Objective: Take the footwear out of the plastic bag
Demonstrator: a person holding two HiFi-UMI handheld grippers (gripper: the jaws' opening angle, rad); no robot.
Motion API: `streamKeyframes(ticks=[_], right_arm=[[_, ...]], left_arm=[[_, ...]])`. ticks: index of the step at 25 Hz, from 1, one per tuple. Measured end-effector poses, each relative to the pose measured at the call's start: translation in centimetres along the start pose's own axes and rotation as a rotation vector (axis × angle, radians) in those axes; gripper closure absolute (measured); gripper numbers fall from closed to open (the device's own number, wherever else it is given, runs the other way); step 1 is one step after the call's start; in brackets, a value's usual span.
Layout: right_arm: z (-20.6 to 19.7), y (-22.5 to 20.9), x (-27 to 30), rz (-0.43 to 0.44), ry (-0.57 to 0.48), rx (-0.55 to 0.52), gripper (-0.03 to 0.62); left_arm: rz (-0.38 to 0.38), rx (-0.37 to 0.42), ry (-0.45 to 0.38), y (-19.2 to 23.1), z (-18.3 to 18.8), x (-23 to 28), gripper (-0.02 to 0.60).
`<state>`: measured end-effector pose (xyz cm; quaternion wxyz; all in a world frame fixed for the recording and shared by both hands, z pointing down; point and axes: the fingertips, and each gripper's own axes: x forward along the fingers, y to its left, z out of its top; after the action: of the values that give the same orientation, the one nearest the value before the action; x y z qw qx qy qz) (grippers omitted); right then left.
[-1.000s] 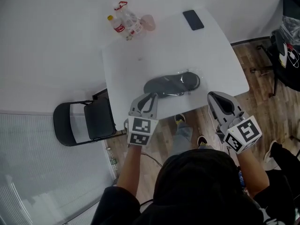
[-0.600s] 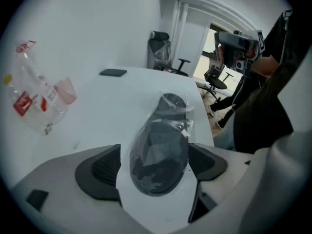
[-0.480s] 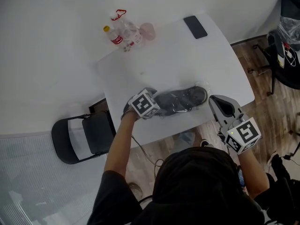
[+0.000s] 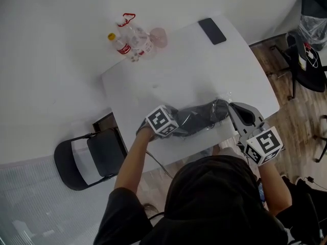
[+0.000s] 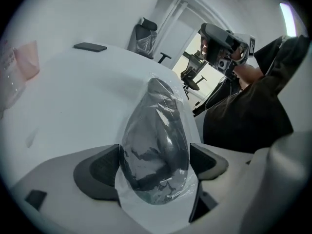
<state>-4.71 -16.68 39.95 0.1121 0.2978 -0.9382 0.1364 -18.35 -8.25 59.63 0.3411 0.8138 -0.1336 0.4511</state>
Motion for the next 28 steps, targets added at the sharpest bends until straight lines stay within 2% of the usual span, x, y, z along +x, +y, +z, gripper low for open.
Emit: streamKeyframes(ticks=[4, 7, 8, 9, 10, 16, 24, 28], right_arm=[[0.1, 0.5, 1.0, 0.004, -0.002, -0.007, 0.576], [0.5, 0.7, 1.6, 0.003, -0.002, -0.017, 0.577], [0.6, 0.7, 1.7, 0.001, -0.003, -0.019, 0.577], [0.7, 0.7, 1.8, -0.001, -0.004, -0.021, 0.577], [0.7, 0.6, 1.7, -0.005, -0.004, -0.023, 0.577], [1.5, -0.5, 1.3, -0.025, -0.010, -0.061, 0.576], [3.0, -4.4, -0.6, -0.049, 0.000, -0.116, 0.576], [3.8, -4.9, -1.3, -0.013, 0.021, -0.165, 0.576]], left_arm=[[-0.146, -0.047, 0.013, -1.3, -0.2, -0.3, 0.143], [-0.183, -0.041, 0.023, -1.9, -0.7, -0.3, 0.147], [-0.181, -0.033, 0.031, -1.8, -0.8, -0.3, 0.200], [-0.172, -0.024, 0.036, -1.7, -0.9, -0.2, 0.318], [-0.162, -0.015, 0.036, -1.7, -0.9, -0.1, 0.346], [-0.120, 0.058, -0.040, -1.5, -0.5, -1.0, 0.383], [-0.024, 0.194, -0.213, -0.7, 0.1, -4.7, 0.411], [0.029, 0.276, -0.328, -1.3, 1.1, -7.4, 0.413]])
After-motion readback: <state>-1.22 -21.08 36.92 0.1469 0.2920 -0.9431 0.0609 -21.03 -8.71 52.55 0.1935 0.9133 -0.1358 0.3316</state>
